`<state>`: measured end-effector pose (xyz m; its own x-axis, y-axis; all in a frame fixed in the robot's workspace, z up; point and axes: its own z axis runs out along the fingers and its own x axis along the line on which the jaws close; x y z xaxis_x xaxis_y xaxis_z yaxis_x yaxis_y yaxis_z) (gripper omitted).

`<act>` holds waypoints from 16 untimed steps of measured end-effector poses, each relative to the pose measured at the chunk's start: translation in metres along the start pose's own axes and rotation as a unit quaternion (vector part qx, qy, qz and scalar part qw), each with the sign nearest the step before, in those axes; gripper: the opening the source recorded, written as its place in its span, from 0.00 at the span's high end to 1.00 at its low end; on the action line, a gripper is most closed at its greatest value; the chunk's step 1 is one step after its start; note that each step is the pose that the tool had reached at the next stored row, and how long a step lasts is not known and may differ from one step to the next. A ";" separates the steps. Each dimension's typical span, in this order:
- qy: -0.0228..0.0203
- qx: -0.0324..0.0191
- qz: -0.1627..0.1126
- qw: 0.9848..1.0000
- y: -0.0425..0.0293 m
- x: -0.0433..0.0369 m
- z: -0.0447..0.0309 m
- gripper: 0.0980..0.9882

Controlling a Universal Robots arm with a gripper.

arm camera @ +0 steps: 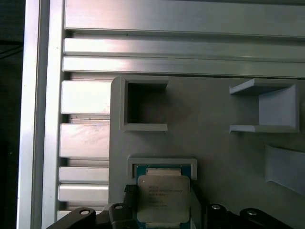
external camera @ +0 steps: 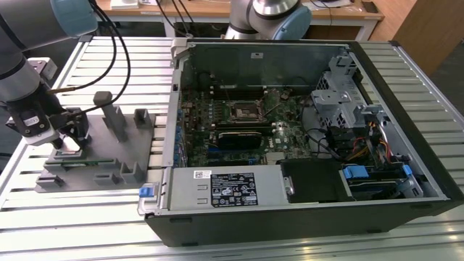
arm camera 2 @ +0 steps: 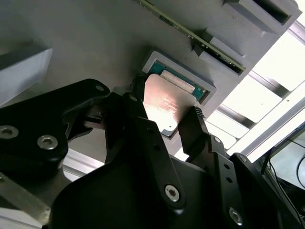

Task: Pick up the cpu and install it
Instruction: 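Pick up the cpu and move it towards the insertion slot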

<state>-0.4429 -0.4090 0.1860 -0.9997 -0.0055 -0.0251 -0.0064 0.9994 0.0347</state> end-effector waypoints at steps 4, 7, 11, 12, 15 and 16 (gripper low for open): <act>0.000 0.000 0.000 1.000 0.0002 -0.0001 -0.0054 0.51; 0.000 0.000 0.000 1.000 0.0004 -0.0002 -0.0111 0.51; 0.000 0.000 0.000 1.000 0.0006 -0.0004 -0.0180 0.51; 0.000 0.000 0.000 1.000 0.0007 -0.0004 -0.0198 0.51; 0.000 0.000 0.000 1.000 0.0009 -0.0006 -0.0273 0.51; 0.000 0.000 0.000 1.000 0.0010 -0.0007 -0.0302 0.51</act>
<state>-0.4430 -0.4090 0.2163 -0.9997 -0.0055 -0.0248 -0.0063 0.9994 0.0345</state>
